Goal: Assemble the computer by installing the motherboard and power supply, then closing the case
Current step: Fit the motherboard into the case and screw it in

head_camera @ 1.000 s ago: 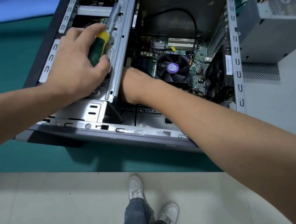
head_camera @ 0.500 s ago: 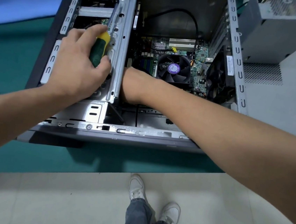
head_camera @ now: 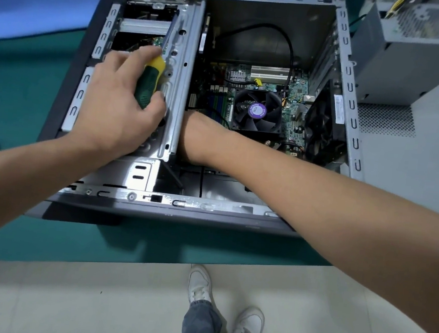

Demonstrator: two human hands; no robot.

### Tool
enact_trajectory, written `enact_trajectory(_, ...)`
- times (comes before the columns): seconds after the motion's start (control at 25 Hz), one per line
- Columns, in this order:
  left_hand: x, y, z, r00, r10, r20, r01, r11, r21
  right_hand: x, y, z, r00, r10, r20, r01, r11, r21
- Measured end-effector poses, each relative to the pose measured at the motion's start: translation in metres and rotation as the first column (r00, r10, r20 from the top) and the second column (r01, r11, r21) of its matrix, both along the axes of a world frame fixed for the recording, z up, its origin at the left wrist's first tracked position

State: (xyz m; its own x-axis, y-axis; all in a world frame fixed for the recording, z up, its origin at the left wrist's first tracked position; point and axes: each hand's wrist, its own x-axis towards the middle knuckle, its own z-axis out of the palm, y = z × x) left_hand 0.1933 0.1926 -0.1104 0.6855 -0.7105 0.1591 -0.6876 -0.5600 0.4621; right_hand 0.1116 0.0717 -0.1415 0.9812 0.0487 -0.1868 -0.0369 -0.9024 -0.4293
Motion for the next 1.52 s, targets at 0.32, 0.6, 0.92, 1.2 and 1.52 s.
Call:
enact_trajectory(0.32,0.001,0.000,-0.001,1.000,0.004,0.014,-0.004,1.000,0.000,-0.006,-0.007,0.014,0.995,0.076,-0.066,-0.081,0.993,-0.084)
enact_trajectory(0.6,0.003,0.000,-0.002,1.000,-0.005,0.007,0.005,1.000,-0.001,-0.001,-0.008,0.003,0.997,0.063,-0.034,-0.067,0.990,-0.122)
enact_trajectory(0.92,0.002,-0.001,-0.002,1.000,-0.003,-0.005,0.003,1.000,-0.004,-0.002,-0.012,-0.003,0.995,0.090,-0.032,-0.096,0.942,-0.320)
enact_trajectory(1.2,0.001,0.001,-0.005,1.000,0.002,0.005,-0.002,1.000,-0.005,-0.004,-0.022,0.008,0.984,-0.079,-0.157,0.057,0.988,-0.141)
enact_trajectory(1.52,-0.004,0.003,-0.003,1.000,-0.008,0.021,0.009,1.000,-0.004,-0.034,-0.014,0.029,0.956,-0.173,-0.237,0.183,0.983,0.023)
